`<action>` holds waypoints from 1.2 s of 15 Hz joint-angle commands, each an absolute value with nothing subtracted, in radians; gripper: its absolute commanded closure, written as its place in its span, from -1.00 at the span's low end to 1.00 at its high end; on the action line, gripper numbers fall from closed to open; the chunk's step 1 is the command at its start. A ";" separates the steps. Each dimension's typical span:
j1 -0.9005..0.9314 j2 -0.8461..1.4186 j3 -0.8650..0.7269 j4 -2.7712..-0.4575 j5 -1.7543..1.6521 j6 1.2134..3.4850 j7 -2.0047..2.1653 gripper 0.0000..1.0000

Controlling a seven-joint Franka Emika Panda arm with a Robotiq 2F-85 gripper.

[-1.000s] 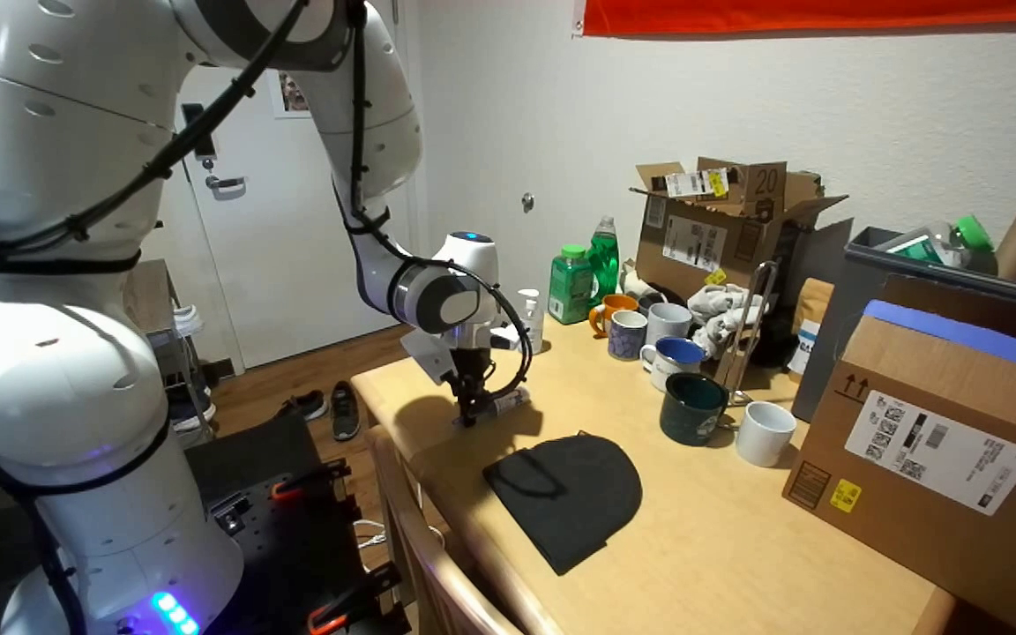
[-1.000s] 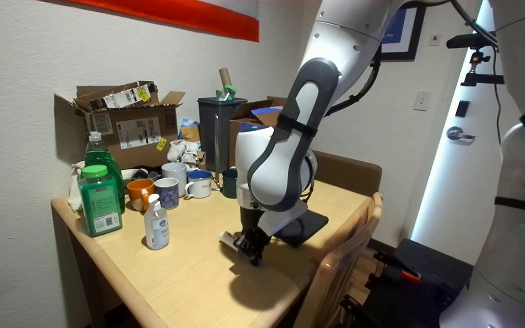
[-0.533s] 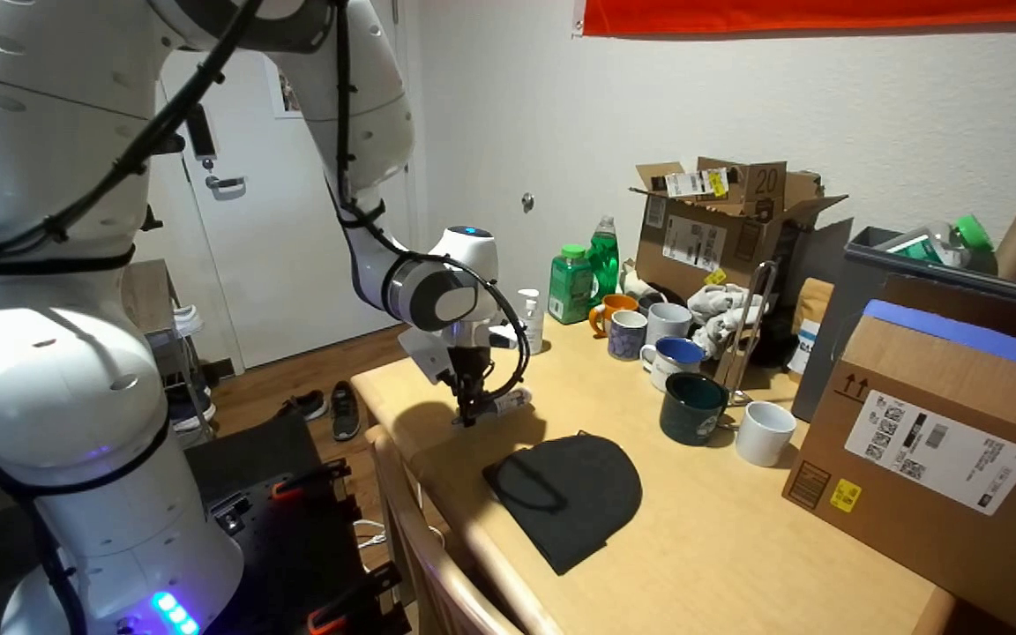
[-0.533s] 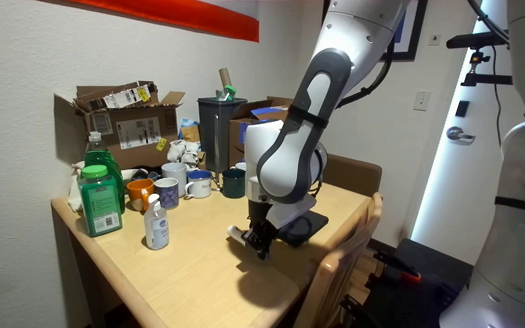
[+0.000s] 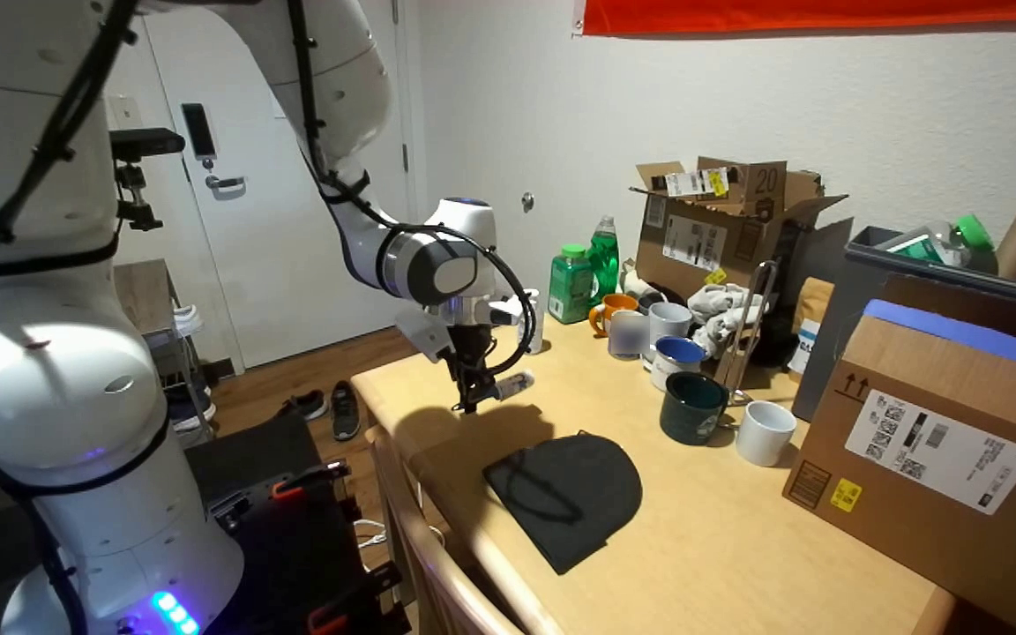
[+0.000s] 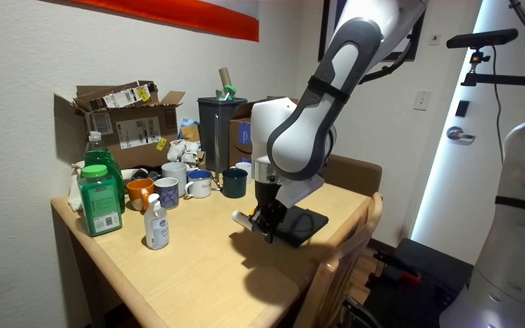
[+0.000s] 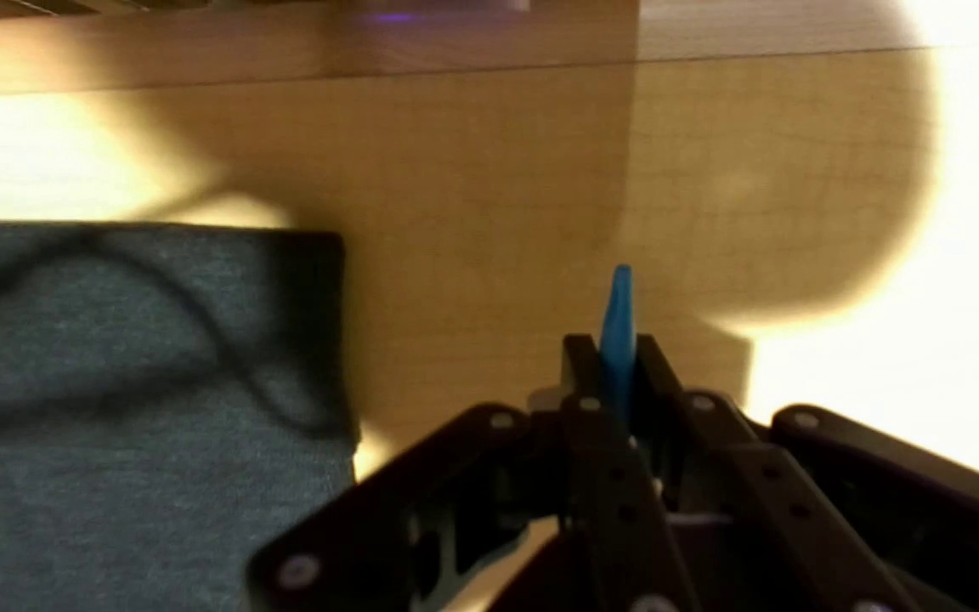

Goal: Roll the lint roller on the beanie

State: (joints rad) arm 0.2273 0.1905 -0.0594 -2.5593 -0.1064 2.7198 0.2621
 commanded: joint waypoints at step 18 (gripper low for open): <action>-0.034 0.199 -0.026 -2.555 0.152 2.664 -0.035 0.77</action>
State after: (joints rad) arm -0.0226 0.1998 -0.0362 -2.5556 0.1573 2.6659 -0.0390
